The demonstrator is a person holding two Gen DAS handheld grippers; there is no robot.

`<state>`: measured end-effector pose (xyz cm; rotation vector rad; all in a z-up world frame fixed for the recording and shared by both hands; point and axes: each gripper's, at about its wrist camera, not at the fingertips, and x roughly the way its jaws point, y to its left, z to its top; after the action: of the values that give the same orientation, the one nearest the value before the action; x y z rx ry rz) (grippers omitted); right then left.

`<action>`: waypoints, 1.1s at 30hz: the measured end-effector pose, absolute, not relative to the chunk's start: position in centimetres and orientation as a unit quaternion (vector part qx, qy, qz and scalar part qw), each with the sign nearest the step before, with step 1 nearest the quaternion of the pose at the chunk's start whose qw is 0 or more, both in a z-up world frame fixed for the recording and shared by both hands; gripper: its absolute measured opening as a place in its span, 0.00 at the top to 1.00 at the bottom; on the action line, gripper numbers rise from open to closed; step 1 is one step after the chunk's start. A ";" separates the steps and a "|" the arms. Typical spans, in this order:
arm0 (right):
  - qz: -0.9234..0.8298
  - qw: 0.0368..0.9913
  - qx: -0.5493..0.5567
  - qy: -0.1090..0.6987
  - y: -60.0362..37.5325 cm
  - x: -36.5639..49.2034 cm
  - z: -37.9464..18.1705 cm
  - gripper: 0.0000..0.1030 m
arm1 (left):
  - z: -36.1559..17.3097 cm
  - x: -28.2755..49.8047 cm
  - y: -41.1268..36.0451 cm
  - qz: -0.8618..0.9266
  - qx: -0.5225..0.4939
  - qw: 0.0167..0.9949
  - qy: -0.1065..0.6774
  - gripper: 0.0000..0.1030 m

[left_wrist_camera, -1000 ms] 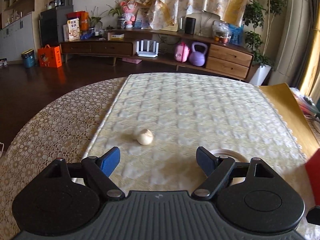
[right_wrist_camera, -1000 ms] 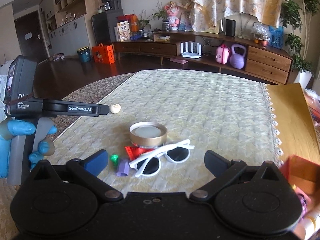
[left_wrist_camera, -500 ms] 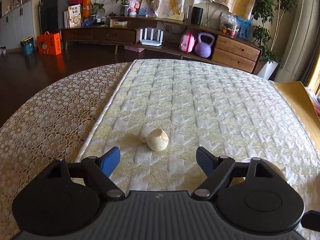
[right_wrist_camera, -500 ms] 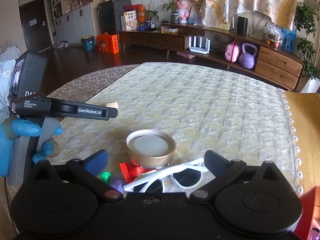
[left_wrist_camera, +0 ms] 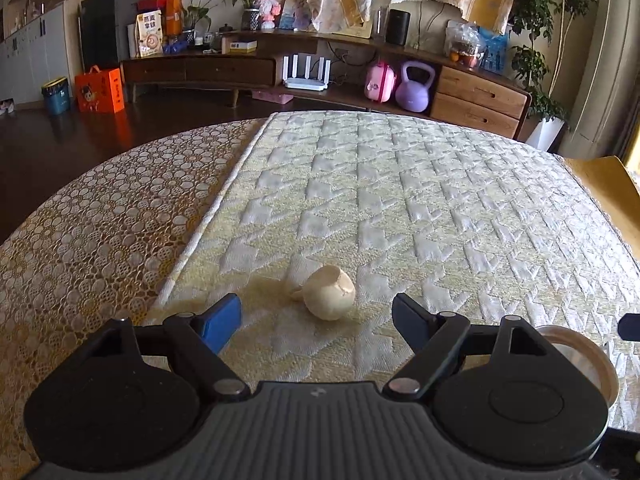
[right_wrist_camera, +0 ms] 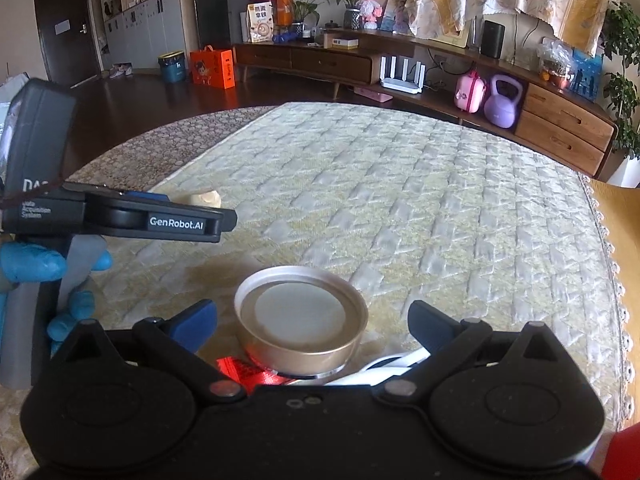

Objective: Organize rigid objects
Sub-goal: 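Grasp the white ball with the left gripper while the right gripper grasps the gold-rimmed lid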

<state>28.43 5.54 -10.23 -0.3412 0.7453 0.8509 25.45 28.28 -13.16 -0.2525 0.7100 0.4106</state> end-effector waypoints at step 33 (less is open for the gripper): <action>0.395 0.840 -0.138 0.346 4.3 27.4 -9.8 0.27 | -11.8 24.6 26.8 0.180 -0.108 0.918 0.337 0.73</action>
<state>27.37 4.28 -9.80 -0.2928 0.7325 0.8348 24.57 26.79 -11.76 -0.2221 0.6937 0.3702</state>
